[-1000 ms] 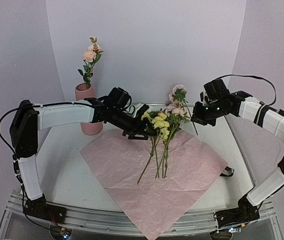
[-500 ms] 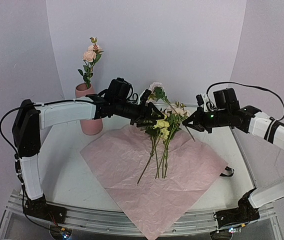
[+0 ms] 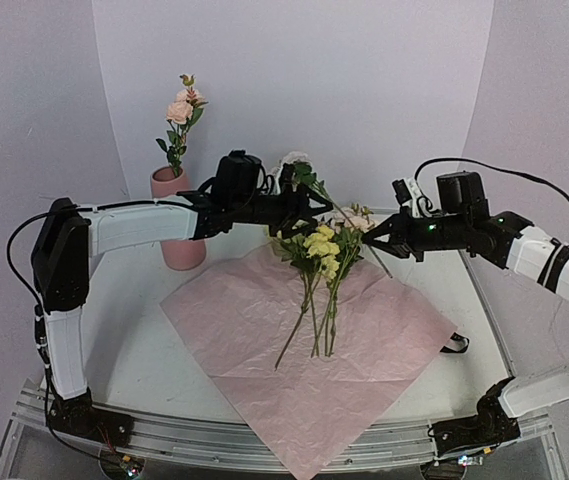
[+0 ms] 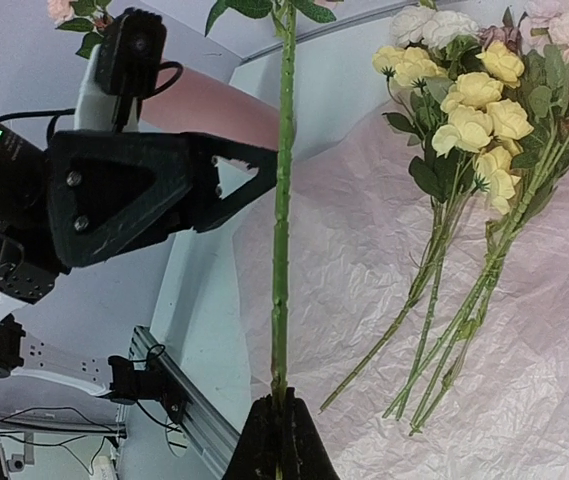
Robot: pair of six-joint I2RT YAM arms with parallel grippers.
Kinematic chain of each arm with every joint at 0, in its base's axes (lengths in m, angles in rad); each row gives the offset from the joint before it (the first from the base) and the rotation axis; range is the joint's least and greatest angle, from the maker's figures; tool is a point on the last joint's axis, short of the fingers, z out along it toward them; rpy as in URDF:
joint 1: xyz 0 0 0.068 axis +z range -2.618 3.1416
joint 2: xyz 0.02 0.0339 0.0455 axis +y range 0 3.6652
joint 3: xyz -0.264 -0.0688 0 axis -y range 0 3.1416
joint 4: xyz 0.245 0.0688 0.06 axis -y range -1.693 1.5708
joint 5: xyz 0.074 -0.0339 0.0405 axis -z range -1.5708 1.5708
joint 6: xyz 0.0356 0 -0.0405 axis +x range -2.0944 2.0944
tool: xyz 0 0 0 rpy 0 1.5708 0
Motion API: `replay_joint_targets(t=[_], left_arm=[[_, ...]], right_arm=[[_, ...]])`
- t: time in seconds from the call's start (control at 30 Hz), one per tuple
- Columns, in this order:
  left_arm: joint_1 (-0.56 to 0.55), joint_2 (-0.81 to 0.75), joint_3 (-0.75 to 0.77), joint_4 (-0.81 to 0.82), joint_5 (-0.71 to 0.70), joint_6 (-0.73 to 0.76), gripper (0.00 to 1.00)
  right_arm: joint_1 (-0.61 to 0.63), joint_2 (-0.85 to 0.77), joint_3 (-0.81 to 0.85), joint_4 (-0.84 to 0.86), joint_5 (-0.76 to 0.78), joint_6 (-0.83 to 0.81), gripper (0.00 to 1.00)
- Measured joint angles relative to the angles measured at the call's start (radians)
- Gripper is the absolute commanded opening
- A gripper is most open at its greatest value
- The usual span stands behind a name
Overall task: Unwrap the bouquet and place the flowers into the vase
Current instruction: Pick up the fake flower from the wrapping paper.
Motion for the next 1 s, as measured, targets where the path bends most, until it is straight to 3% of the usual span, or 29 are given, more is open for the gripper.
replay_joint_targets(t=[0.37,0.57,0.8,1.0], left_arm=[[0.068,0.113,0.117,0.032,-0.026,-0.09,0.62],[0.077,0.147,0.182,0.04,-0.015,-0.112,0.45],[0.079,0.173,0.199,0.049,0.02,-0.136,0.38],[0.086,0.195,0.203,0.048,0.033,-0.149,0.16]], right_arm=[[0.0,-0.005,0.0,-0.011,-0.029,0.008,0.0],[0.0,-0.004,0.0,-0.012,-0.032,0.009,0.0],[0.0,0.007,0.002,-0.011,-0.032,0.008,0.0],[0.0,0.011,0.003,-0.011,-0.032,0.008,0.0]])
